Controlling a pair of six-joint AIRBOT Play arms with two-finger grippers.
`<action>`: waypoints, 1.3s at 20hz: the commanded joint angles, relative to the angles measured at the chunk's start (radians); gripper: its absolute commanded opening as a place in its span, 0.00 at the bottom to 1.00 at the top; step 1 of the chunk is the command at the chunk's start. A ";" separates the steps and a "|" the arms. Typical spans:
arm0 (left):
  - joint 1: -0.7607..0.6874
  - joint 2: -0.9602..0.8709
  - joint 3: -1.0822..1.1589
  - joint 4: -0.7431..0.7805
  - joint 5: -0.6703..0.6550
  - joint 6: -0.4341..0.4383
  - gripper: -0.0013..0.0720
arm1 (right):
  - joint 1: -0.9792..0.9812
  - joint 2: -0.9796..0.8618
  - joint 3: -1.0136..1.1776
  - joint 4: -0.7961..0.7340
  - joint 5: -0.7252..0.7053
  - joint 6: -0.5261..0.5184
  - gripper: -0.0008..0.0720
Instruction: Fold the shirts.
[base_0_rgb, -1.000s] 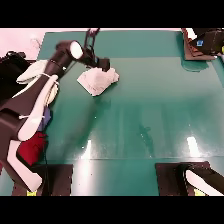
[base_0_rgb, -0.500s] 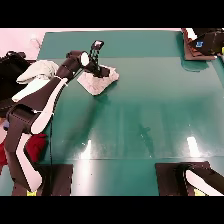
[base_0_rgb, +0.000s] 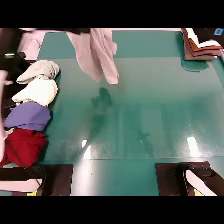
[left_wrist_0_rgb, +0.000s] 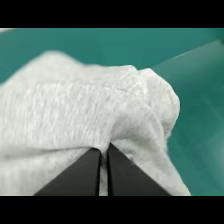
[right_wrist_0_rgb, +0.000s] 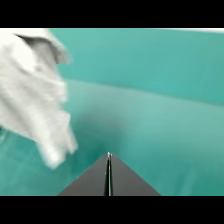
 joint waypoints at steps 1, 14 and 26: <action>-0.081 0.131 -0.002 0.005 -0.111 0.017 0.05 | 0.000 0.032 0.001 -0.001 -0.044 0.000 0.03; -0.066 0.054 -0.362 -0.126 0.103 -0.092 0.98 | 0.000 0.029 0.000 -0.001 -0.017 0.001 0.03; 0.202 -0.100 -0.904 -0.565 0.169 0.022 0.98 | 0.000 0.028 0.000 -0.001 -0.006 0.001 0.03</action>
